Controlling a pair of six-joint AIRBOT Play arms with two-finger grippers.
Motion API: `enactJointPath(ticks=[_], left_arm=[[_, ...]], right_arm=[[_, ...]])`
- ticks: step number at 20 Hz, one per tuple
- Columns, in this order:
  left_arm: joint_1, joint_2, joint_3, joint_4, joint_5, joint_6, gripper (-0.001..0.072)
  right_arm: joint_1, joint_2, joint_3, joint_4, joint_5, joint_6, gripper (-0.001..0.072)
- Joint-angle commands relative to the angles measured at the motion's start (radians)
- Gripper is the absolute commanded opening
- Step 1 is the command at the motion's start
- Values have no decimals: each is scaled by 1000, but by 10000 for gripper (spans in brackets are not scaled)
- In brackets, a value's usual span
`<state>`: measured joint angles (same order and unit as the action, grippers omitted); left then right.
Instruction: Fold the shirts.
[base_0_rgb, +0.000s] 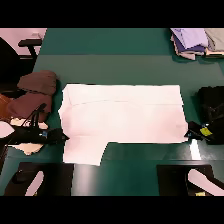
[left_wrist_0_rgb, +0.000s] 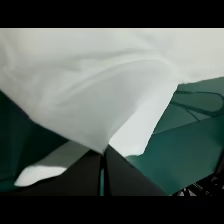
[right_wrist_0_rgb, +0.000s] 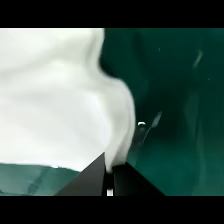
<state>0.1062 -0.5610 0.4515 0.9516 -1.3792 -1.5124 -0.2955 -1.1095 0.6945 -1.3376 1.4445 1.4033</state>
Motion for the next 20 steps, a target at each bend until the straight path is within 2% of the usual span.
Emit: enactJointPath(ticks=[1,3,4,7,14,16,20], left_arm=[[0,117,17,46,-217,-63,21],[0,160,21,22,-313,-113,21],[0,165,33,21,-305,-114,21],[0,119,93,30,-150,-106,20],[0,-381,297,-10,178,84,22],[0,-527,394,-10,259,110,22],[0,-790,583,-24,298,172,23]], right_arm=[[34,145,14,-169,143,2,17],[37,239,9,-203,189,3,17],[37,274,11,-193,178,6,17],[51,282,60,-120,132,14,16],[194,-72,411,-119,13,19,17],[212,-186,523,-119,3,21,17],[215,-380,697,-55,-26,26,17]])
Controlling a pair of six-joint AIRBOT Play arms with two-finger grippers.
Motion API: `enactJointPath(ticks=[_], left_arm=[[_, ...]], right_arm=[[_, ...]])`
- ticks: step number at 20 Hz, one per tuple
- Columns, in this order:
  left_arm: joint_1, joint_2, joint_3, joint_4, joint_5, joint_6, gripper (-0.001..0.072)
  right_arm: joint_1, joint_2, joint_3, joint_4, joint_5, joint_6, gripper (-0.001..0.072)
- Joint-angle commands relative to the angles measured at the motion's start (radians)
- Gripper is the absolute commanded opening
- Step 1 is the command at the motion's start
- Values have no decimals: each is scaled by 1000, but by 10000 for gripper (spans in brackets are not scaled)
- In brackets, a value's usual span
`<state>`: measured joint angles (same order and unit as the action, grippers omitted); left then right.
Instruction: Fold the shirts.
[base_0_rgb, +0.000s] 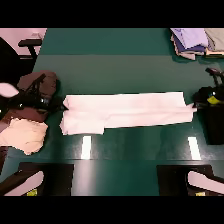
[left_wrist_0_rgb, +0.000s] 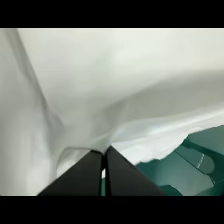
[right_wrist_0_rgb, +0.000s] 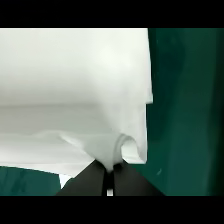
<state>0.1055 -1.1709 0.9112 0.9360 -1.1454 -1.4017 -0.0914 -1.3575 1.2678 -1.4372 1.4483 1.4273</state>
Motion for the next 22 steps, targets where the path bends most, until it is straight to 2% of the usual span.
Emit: enactJointPath(ticks=[1,5,6,7,8,9,10,12,15,16,17,19,22], left_arm=[[1,-225,159,-9,64,72,23],[1,-323,251,-39,72,75,24],[1,-323,256,-40,77,75,27],[1,-323,263,-49,79,75,183],[1,-322,266,-63,82,75,391],[1,-322,274,-65,80,75,431],[1,-322,285,-65,70,75,431],[1,-319,307,-79,39,75,430],[1,-311,314,-122,30,75,428],[1,-312,314,-138,30,75,256],[1,-311,314,-157,30,76,28],[-1,-311,314,-187,28,75,24],[-64,-312,314,-183,58,75,23]], right_arm=[[11,-169,156,63,-35,2,17],[11,-309,272,178,-35,0,21],[10,-329,285,220,-37,-15,86],[2,-346,299,269,-38,-38,241],[-6,-359,312,324,-38,-68,335],[-16,-361,320,363,-39,-96,339],[-29,-356,322,378,-36,-114,342],[-66,-337,301,372,-22,-137,501],[-160,-308,214,372,18,-180,512],[-195,-306,178,373,18,-180,512],[-229,-307,144,373,18,-187,512],[-285,-307,77,402,10,-239,512],[-317,-307,10,426,-55,-254,512]])
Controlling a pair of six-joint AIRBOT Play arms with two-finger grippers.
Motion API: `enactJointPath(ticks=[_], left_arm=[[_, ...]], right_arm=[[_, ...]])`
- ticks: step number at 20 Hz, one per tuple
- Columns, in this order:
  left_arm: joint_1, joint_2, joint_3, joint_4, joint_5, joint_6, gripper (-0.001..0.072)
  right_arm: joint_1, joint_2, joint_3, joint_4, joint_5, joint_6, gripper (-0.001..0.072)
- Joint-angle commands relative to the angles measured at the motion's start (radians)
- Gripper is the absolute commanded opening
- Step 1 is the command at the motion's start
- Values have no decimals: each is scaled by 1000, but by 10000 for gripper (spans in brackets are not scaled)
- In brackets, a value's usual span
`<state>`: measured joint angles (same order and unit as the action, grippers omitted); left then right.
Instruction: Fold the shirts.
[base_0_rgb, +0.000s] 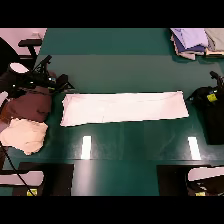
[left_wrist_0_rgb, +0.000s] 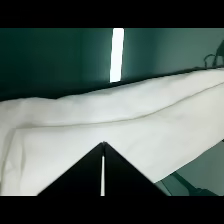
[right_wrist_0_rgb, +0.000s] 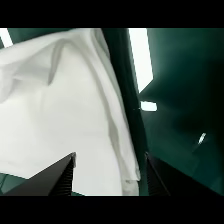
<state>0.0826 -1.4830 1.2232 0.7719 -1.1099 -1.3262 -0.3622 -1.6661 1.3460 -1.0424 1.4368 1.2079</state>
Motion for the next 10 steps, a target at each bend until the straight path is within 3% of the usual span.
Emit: enactJointPath(ticks=[1,5,6,8,9,10], left_arm=[[-78,0,2,-19,45,-1,23],[-253,-12,2,-17,204,-13,22],[-294,-19,3,-17,236,-13,22],[-373,-61,37,-17,269,-21,22],[-413,-95,74,-16,270,-31,22],[-448,-131,115,-16,265,-35,22]], right_arm=[[-45,-1,-86,39,-60,-44,512],[20,-64,-90,107,-28,-65,506],[45,-76,-89,114,-32,-66,449],[93,-85,-63,124,-32,-69,147],[111,-79,-42,137,-27,-69,43],[128,-64,-16,134,-18,-69,17]])
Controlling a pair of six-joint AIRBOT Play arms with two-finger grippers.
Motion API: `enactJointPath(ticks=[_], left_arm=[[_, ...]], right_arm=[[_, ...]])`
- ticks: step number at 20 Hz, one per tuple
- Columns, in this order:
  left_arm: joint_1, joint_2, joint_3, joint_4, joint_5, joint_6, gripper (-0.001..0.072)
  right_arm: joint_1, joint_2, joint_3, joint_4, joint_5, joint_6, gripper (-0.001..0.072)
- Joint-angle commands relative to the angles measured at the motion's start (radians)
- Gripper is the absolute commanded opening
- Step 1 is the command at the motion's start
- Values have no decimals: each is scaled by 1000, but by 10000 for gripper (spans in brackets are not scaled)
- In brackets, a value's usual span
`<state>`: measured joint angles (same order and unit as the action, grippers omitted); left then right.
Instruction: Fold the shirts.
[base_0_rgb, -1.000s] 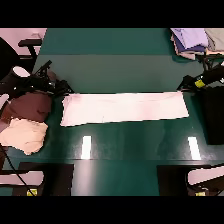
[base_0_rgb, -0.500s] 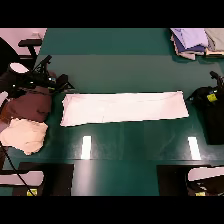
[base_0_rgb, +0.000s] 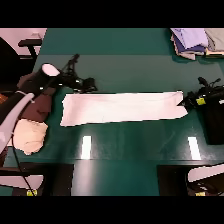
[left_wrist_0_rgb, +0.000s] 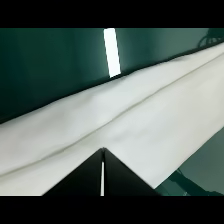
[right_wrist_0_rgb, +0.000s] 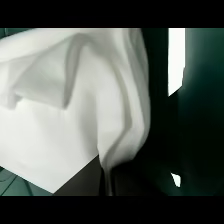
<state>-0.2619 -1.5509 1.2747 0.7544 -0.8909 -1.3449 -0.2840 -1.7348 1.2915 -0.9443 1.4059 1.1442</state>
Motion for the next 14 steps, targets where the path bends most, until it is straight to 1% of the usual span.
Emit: enactJointPath(ticks=[1,2,4,5,7,10,11,14], left_arm=[[-136,-101,108,1,37,-21,22],[-168,-141,150,5,34,-39,22],[-222,-214,222,5,34,-62,22],[-241,-249,253,5,33,-89,22],[-273,-314,314,5,8,-124,22],[-297,-360,347,12,-8,-130,22],[-298,-369,347,25,-11,-150,22],[-297,-383,347,42,-33,-151,22]], right_arm=[[63,29,67,36,28,-5,17],[76,58,98,36,47,0,17],[102,132,162,38,76,50,16],[123,173,198,46,89,60,16],[166,249,257,137,93,60,16],[238,332,336,255,85,63,16],[262,347,359,268,86,67,16],[342,365,422,272,78,90,16]])
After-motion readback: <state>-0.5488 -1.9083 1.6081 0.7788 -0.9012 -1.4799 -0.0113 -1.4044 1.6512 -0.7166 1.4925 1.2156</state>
